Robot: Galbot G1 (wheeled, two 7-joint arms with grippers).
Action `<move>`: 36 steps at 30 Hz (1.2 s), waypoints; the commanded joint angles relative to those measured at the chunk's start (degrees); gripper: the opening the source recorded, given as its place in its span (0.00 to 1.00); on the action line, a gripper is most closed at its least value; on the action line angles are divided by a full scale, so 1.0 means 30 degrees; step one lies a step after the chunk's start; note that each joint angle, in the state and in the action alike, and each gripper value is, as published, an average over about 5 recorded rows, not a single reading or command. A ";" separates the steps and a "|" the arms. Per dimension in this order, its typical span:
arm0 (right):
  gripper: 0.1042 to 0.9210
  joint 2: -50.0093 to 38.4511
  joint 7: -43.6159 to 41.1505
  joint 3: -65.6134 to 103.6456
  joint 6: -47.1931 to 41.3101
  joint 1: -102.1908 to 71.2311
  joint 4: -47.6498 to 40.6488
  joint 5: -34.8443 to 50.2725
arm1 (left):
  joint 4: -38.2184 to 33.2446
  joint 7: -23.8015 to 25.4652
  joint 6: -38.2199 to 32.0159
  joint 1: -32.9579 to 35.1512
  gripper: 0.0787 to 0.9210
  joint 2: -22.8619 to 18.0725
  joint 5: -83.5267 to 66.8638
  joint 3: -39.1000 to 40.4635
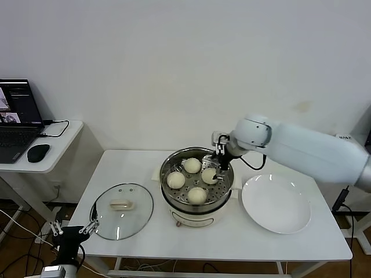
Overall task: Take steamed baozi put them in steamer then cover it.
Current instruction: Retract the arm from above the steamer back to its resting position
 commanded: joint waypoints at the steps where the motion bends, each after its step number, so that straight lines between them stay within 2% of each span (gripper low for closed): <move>1: 0.88 -0.5718 0.7849 0.5437 0.1615 -0.4891 0.5145 0.2710 | 0.0204 -0.0001 0.0008 -0.0124 0.88 0.0001 -0.0001 0.0039; 6: 0.88 -0.7036 1.2015 1.3444 0.5457 -1.4659 0.6773 0.2253 | 0.0542 -0.0014 -0.0038 -0.0249 0.88 -0.0002 -0.0006 0.0119; 10: 0.88 -0.6128 1.3607 2.0320 0.8210 -2.2265 0.7360 0.0577 | 0.0772 -0.0064 -0.0101 -0.0356 0.88 -0.0063 0.0011 0.0233; 15: 0.88 -0.2167 1.3708 2.7475 1.1943 -2.9301 0.6949 -0.2797 | 0.1108 -0.0274 -0.0115 -0.0520 0.88 -0.0185 0.0343 0.0466; 21: 0.88 0.3714 1.1547 3.3904 1.5273 -3.4630 0.6692 -0.5480 | 0.1916 -0.0702 -0.0390 -0.0782 0.88 -0.0036 0.3055 0.0667; 25: 0.88 0.7120 1.0523 3.6829 1.5854 -3.6747 0.6878 -0.5383 | 0.2633 -0.0681 -0.0531 -0.1136 0.88 0.0273 0.6412 0.0708; 29: 0.88 0.9507 1.0332 3.8625 1.5885 -3.8578 0.7373 -0.5425 | 0.3567 -0.0595 -0.0439 -0.1706 0.88 0.0675 1.2598 0.0242; 36: 0.88 1.1825 1.1726 4.0428 1.5659 -4.0491 0.7889 -0.6318 | 0.5103 0.0313 -0.0567 -0.2312 0.88 0.2063 2.2426 -0.0945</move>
